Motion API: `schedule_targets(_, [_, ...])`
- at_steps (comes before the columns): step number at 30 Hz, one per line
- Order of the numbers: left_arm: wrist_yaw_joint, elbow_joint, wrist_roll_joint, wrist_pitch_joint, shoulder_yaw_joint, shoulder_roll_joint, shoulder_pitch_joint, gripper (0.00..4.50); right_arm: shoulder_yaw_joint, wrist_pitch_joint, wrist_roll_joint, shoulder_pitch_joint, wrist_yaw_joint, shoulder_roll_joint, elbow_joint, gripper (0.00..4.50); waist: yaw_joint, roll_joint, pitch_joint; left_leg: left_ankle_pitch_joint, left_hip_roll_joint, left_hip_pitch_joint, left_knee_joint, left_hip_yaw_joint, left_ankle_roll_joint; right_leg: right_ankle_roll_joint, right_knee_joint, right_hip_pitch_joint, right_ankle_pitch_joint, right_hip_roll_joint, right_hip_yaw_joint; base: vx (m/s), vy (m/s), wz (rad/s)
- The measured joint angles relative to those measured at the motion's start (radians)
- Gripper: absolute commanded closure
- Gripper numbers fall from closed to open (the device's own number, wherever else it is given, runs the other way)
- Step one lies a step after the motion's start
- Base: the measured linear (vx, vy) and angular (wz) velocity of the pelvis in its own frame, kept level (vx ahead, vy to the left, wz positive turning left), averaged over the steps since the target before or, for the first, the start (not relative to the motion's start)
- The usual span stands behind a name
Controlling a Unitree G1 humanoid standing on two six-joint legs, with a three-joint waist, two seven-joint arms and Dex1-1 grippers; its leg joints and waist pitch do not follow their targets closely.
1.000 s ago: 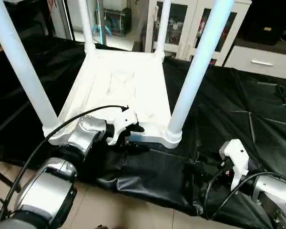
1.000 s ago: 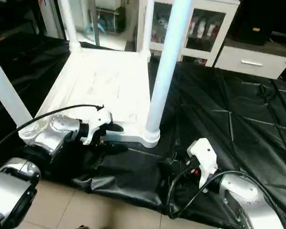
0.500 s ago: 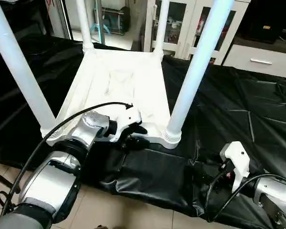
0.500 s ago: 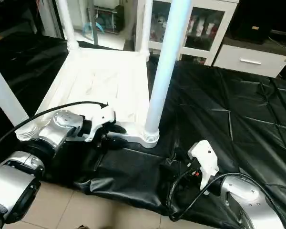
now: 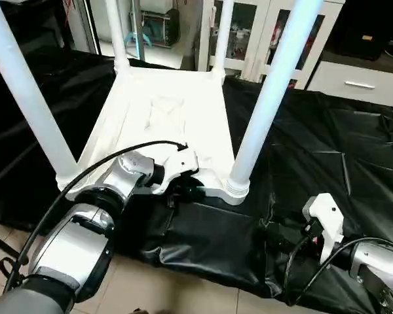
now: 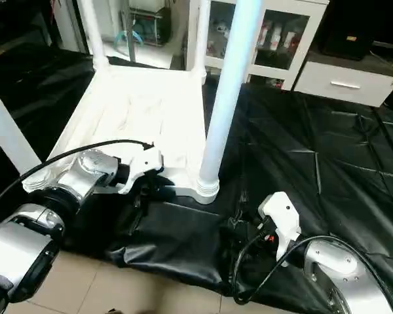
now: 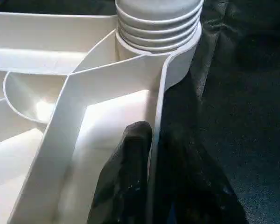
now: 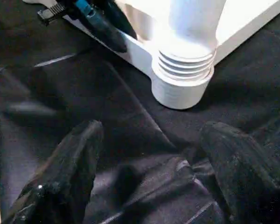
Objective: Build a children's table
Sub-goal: Rotate table base, then rotate leg to tighten
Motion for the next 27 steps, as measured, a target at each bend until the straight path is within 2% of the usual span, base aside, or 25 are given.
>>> schedule_targets(8, [-0.035, -0.004, 0.016, -0.022, 0.0, 0.015, 0.003, 4.4, -0.018, -0.002, 0.015, -0.013, -0.014, 0.028, 0.001, 0.86, -0.01, 0.001, -0.001, 0.0, 0.0, 0.0, 0.0, 0.0, 0.0, 0.0, 0.0, 0.0, 0.0, 0.0, 0.0, 0.0, 0.0, 0.0])
schedule_targets(12, [-0.049, -0.111, 0.01, -0.027, 0.0, 0.026, 0.073, 4.48, -0.096, 0.021, 0.095, -0.051, -0.027, 0.037, 0.001, 0.86, -0.014, 0.007, -0.004, -0.001, 0.0, 0.001, 0.0, 0.001, 0.001, 0.0, 0.0, 0.0, 0.0, 0.0, 0.001, 0.0, 0.0, 0.0])
schedule_targets(16, [-0.077, -0.273, 0.0, -0.001, -0.005, 0.045, 0.169, 4.48, -0.125, 0.03, 0.121, -0.05, 0.008, -0.003, -0.003, 0.86, -0.011, 0.013, -0.008, -0.001, 0.0, 0.003, -0.002, 0.002, 0.001, 0.0, 0.001, 0.001, -0.002, 0.0, 0.001, 0.0, 0.0, 0.0])
schedule_targets(22, [-0.099, -0.445, -0.001, 0.041, -0.027, 0.054, 0.262, 4.48, -0.124, 0.037, 0.122, -0.037, 0.082, -0.062, -0.007, 0.86, -0.002, 0.02, -0.012, 0.0, 0.0, 0.003, -0.002, 0.002, 0.001, 0.006, 0.001, 0.001, -0.005, -0.001, 0.001, 0.0, 0.0, 0.0])
schedule_targets(27, [-0.097, -0.533, -0.001, 0.086, -0.034, 0.054, 0.305, 4.48, -0.051, 0.046, 0.123, -0.041, 0.152, -0.085, -0.021, 0.86, -0.002, 0.023, -0.014, 0.0, 0.0, 0.003, -0.002, 0.002, 0.001, 0.007, 0.001, 0.001, -0.006, -0.001, 0.001, 0.0, 0.0, 0.0])
